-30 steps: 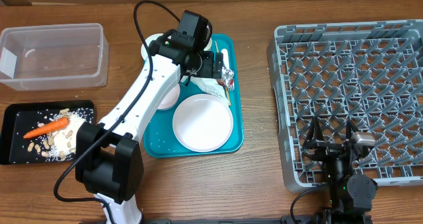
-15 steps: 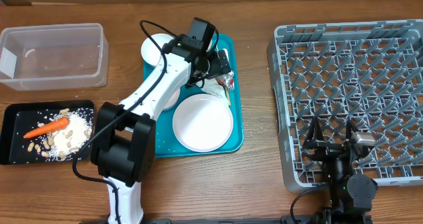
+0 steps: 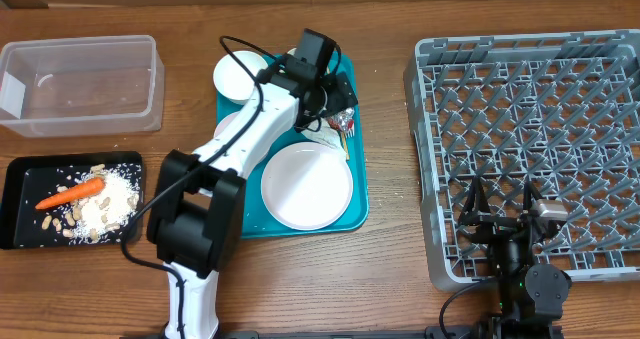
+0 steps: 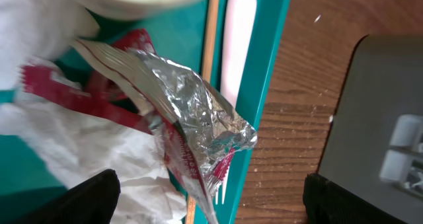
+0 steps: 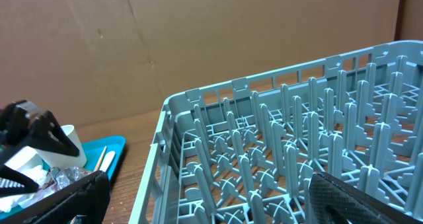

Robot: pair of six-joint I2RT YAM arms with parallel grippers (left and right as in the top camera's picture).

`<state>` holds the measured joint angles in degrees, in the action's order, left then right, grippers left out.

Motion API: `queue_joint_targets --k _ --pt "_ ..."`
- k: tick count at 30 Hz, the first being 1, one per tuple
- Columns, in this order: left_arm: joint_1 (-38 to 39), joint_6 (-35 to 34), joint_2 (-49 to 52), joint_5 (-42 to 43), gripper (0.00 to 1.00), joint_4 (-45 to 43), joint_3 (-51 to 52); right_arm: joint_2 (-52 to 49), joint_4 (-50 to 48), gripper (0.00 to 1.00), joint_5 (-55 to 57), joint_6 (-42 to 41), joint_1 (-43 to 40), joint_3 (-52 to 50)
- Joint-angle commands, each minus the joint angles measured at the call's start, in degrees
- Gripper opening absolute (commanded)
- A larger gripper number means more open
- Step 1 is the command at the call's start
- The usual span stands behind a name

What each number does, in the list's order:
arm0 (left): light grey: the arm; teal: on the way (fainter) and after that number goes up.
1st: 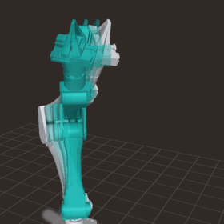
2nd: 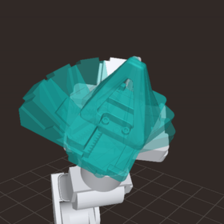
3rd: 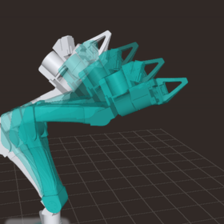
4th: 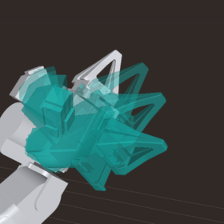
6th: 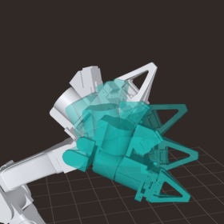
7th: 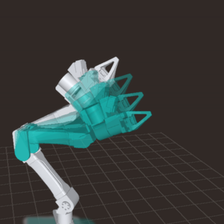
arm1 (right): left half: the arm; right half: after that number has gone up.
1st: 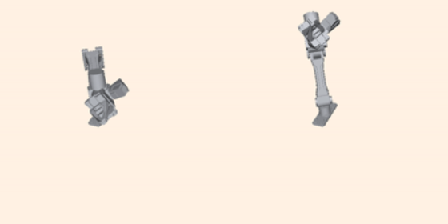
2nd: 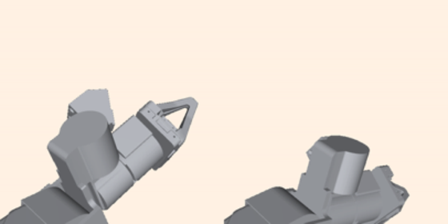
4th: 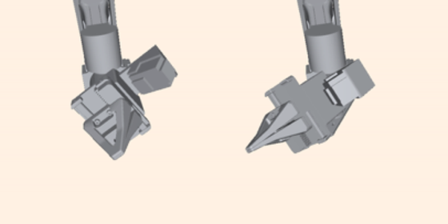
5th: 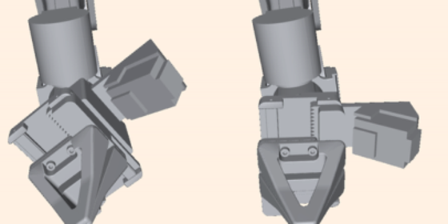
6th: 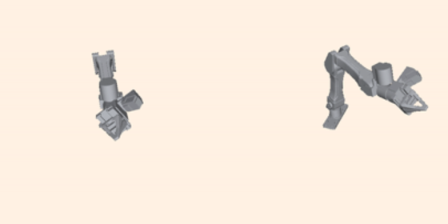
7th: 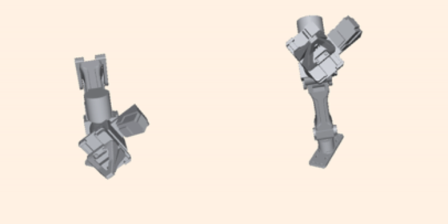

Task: Sort waste into correct bins and load items into the dishwasher rack
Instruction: 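Move the left gripper to the foil wrapper and grasp it, then carry the foil wrapper left and drop it into the clear bin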

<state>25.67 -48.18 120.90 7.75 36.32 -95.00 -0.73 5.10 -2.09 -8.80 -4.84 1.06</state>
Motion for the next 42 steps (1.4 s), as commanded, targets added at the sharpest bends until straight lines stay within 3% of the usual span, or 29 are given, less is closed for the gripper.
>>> queue_joint_targets --k 1,5,9,16,19,25,36,42 --pt "0.6 -1.6 1.6 -0.9 0.91 -1.1 -0.9 0.5 -0.4 1.00 0.4 -0.2 -0.1 -0.6" --pt "0.6 -1.6 1.6 -2.6 0.84 -1.0 -0.9 0.5 -0.4 1.00 0.4 -0.2 -0.1 -0.6" --pt "0.6 -1.6 1.6 -4.8 0.65 -1.0 -0.9 0.5 -0.4 1.00 0.4 -0.2 -0.1 -0.6" --pt "0.8 -1.6 1.7 -4.8 0.57 0.3 -0.5 0.5 -0.4 1.00 0.4 -0.2 -0.1 -0.6" --pt "1.1 -1.6 1.7 -4.8 0.33 0.3 -0.4 0.5 -0.4 1.00 0.4 -0.2 -0.1 -0.6" --pt "1.1 -1.6 1.7 -4.7 0.06 0.7 -0.4 0.5 -0.4 1.00 0.4 -0.2 -0.1 -0.6" --pt "1.1 -1.0 -1.8 -1.5 0.04 4.5 -1.6 0.5 -0.4 1.00 0.4 -0.2 -0.1 -0.6" --pt "0.9 3.3 -8.4 -0.3 0.04 6.8 -1.8 0.5 -0.4 1.00 0.4 -0.2 -0.1 -0.6"
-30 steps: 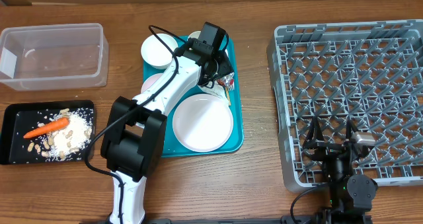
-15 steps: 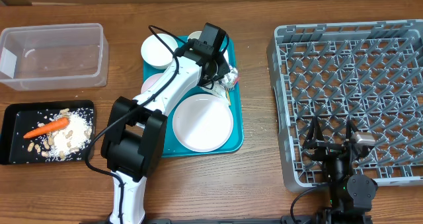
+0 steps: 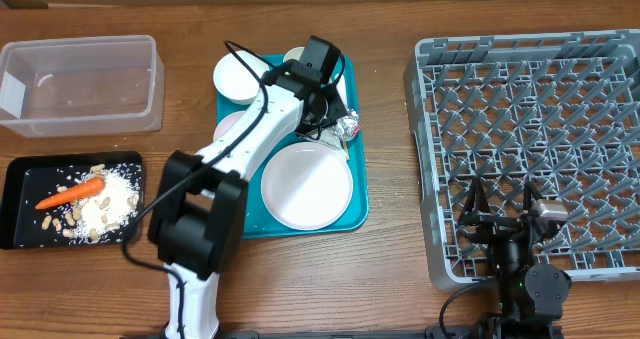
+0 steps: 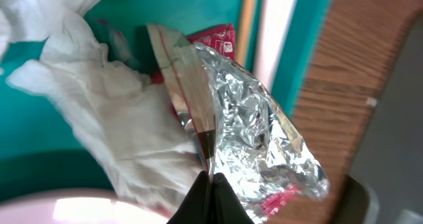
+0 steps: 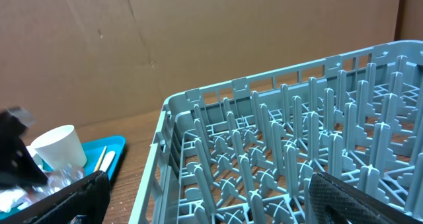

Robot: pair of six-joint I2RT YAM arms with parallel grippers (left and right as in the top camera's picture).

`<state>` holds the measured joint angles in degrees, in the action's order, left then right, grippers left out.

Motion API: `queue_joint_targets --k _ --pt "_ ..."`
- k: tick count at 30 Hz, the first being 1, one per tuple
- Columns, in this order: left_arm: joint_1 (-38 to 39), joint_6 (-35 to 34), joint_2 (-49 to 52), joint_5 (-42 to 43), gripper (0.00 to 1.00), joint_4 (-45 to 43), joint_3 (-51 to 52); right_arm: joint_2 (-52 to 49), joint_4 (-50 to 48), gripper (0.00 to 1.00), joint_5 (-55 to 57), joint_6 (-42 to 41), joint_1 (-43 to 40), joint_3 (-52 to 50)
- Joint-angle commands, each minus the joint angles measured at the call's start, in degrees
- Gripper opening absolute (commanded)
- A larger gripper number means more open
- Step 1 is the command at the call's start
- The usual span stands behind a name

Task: Sort waste into correct bins and load items into the dishwasher rack
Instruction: 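Carry the foil wrapper left and drop it into the clear bin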

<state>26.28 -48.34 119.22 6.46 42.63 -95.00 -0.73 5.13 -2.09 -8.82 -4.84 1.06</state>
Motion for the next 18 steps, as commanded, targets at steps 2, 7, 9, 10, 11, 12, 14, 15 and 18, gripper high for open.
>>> queue_joint_targets --k 2,7,9,10,11,12,14,15,18 --pt "0.1 4.0 -9.3 1.0 0.04 1.4 -1.8 0.5 -0.5 1.00 0.4 -0.1 -0.1 -0.6" --pt "-0.6 4.0 -14.5 1.1 0.04 3.7 -1.8 0.5 -0.5 1.00 0.4 -0.1 -0.1 -0.6" --pt "-1.4 5.0 -16.3 0.7 0.04 3.8 -1.8 0.5 -0.5 1.00 0.4 -0.1 -0.1 -0.6" --pt "-2.2 6.0 -17.1 -0.2 0.04 3.8 -1.8 0.5 -0.5 1.00 0.4 -0.1 -0.1 -0.6" --pt "-3.1 6.8 -17.8 -1.8 0.04 3.9 -1.8 0.5 -0.5 1.00 0.4 -0.1 -0.1 -0.6" --pt "-4.2 7.1 -18.5 -3.9 0.04 4.2 -1.8 0.5 -0.5 1.00 0.4 -0.1 -0.1 -0.6" --pt "-7.7 6.8 -19.8 -7.7 0.04 5.1 -1.8 0.5 -0.5 1.00 0.4 -0.1 -0.1 -0.6" --pt "-9.9 6.3 -20.2 -8.6 0.04 5.4 -1.8 0.5 -0.5 1.00 0.4 -0.1 -0.1 -0.6" --pt "-17.4 5.9 -20.7 -8.8 0.04 5.1 -1.8 0.5 -0.5 1.00 0.4 -0.1 -0.1 -0.6"
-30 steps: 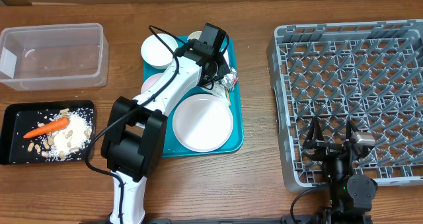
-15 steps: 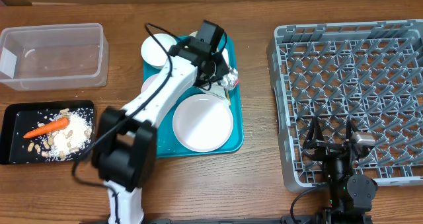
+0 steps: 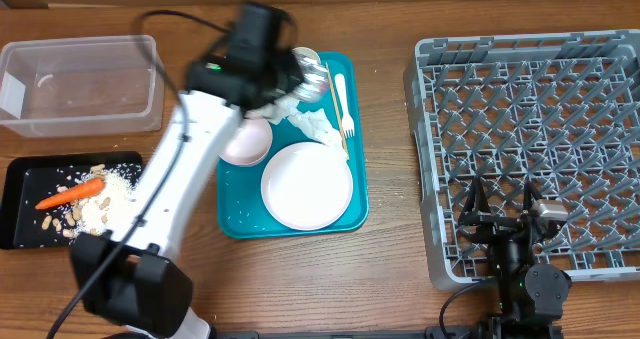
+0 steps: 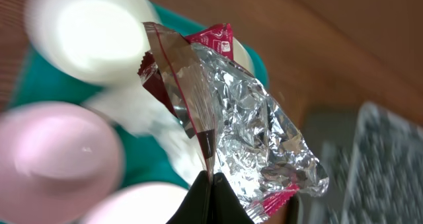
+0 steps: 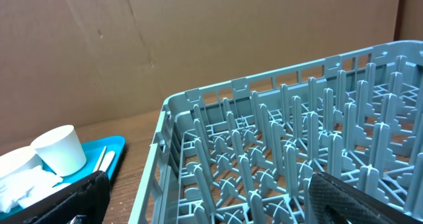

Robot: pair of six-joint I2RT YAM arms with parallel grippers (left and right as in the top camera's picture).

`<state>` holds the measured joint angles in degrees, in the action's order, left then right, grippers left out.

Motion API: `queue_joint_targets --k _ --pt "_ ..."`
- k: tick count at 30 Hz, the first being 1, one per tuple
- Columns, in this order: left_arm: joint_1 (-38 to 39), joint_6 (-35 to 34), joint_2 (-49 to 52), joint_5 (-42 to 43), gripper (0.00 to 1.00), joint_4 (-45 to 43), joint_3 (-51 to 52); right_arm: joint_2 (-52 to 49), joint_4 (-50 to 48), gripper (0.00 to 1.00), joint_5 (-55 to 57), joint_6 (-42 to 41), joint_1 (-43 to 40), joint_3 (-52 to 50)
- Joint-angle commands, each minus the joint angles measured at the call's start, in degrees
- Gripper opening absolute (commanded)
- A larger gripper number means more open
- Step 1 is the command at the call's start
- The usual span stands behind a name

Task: Sort waste into correct bins and load items into the dishwasher rack
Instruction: 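Carry the foil wrapper left and drop it into the clear bin, then move the left gripper back and grasp a crumpled white tissue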

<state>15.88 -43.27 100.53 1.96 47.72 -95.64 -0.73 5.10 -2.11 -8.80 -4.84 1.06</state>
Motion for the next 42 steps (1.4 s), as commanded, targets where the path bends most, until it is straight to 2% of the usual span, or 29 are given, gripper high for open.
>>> queue_joint_targets --k 1,8,16,20,23,25,31,38,40,42 --pt "-9.7 0.8 -2.0 -4.3 0.04 -0.1 -1.1 0.5 -0.4 1.00 0.4 -0.2 -0.1 -0.6" --pt "-26.1 -0.2 0.0 -4.8 0.04 -0.7 -1.1 0.5 -0.4 1.00 0.4 -0.2 -0.1 -0.6" --pt "-36.9 0.0 6.2 -5.1 0.07 -5.2 -1.1 0.5 -0.4 1.00 0.4 -0.2 -0.1 -0.6" --pt "-38.9 0.1 10.3 -5.1 0.22 -7.9 -1.1 0.5 -0.4 1.00 0.4 -0.2 -0.1 -0.6" --pt "-39.8 5.3 12.3 -5.2 0.60 -10.4 -1.1 0.5 -0.4 1.00 0.4 -0.2 -0.1 -0.6" --pt "-40.2 9.1 12.1 -5.1 0.79 -11.4 -1.3 0.5 -0.4 1.00 0.4 -0.2 -0.1 -0.6" --pt "-40.2 10.5 8.3 -3.9 0.87 -7.4 -5.0 0.5 -0.4 1.00 0.4 -0.2 -0.1 -0.6" --pt "-36.4 10.5 0.2 14.4 0.93 -1.4 -6.2 0.5 -0.4 1.00 0.4 -0.2 -0.1 -0.6" --pt "-33.0 10.6 -1.1 19.1 0.92 2.1 -6.2 0.5 -0.4 1.00 0.4 -0.2 -0.1 -0.6" --pt "-28.8 11.2 -1.2 20.4 0.91 5.7 -6.1 0.5 -0.4 1.00 0.4 -0.2 -0.1 -0.6"
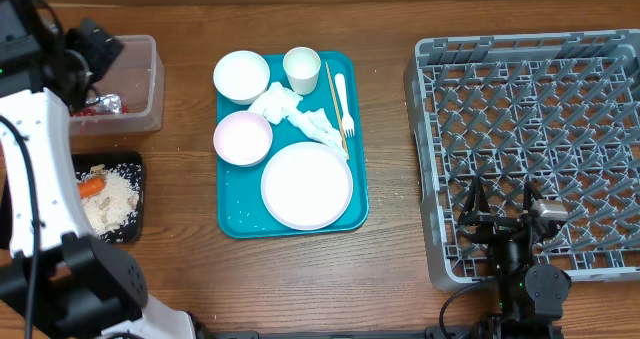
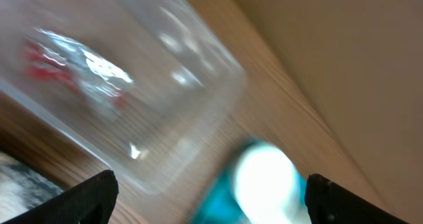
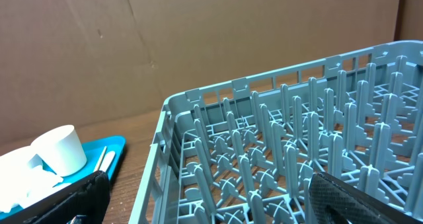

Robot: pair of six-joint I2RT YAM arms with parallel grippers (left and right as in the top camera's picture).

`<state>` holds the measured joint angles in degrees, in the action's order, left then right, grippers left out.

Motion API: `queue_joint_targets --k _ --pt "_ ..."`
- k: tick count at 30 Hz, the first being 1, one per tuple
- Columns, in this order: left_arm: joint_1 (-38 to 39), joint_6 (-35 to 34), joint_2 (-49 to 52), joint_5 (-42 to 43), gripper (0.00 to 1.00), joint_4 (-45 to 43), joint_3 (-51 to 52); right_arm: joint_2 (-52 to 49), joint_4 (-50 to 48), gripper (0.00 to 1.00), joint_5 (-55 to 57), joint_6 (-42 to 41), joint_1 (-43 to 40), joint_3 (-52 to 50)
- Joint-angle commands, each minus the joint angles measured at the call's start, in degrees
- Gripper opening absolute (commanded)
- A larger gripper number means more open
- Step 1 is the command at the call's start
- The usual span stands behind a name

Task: Sort waste into correct bins and load items into the dishwasher rack
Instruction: 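Move the left gripper back and grasp a crumpled white tissue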

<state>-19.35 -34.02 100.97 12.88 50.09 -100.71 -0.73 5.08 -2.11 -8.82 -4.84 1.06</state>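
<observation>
The red and silver foil wrapper (image 1: 101,104) lies inside the clear plastic bin (image 1: 140,119); it shows blurred through the bin wall (image 2: 74,67). My left gripper (image 1: 88,49) hangs over that bin, open and holding nothing (image 2: 208,207). The teal tray (image 1: 235,214) holds a white bowl (image 1: 241,76), a paper cup (image 1: 301,67), a crumpled napkin (image 1: 297,115), a pink bowl (image 1: 243,138), a white plate (image 1: 307,186), a fork (image 1: 342,99) and a chopstick (image 1: 329,84). My right gripper (image 1: 505,217) rests open at the near edge of the grey dishwasher rack (image 3: 277,158).
A black tray (image 1: 132,229) with rice, nuts and a carrot (image 1: 91,187) lies below the clear bin, partly under my left arm. The dishwasher rack (image 1: 440,149) fills the right side. Bare wood lies between tray and rack.
My left gripper was shut on the foil wrapper above the tray's upper left. Now it is over the clear bin, open, and the wrapper lies in the bin.
My left gripper stood open over the wrapper on the teal tray. Then it was shut on the wrapper, then held it raised near the white bowl. Now the wrapper lies in the clear bin and the gripper is open. The right arm stayed still.
</observation>
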Motion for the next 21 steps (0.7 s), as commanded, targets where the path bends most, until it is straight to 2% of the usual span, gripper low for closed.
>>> queue_joint_targets --k 1,4,6,9,14,21 --pt "9.0 2.4 -1.4 9.4 0.89 5.0 -1.0 0.5 -0.4 1.00 0.4 -0.1 -0.1 -0.6" --pt "16.4 5.1 -0.3 8.2 0.89 8.1 -0.6 0.5 -0.4 1.00 0.4 -0.1 -0.1 -0.6" --pt "21.6 4.9 1.0 4.1 0.89 10.3 -0.6 0.5 -0.4 1.00 0.4 -0.1 -0.1 -0.6" --pt "28.3 0.6 3.8 -0.5 0.88 12.5 -0.6 0.5 -0.4 1.00 0.4 -0.1 -0.1 -0.6" --pt "37.3 -5.0 10.5 -1.3 0.88 10.7 -0.6 0.5 -0.4 1.00 0.4 -0.1 -0.1 -0.6" --pt "43.3 -11.5 18.9 -4.3 0.86 5.3 -0.6 0.5 -0.4 1.00 0.4 -0.1 -0.1 -0.6"
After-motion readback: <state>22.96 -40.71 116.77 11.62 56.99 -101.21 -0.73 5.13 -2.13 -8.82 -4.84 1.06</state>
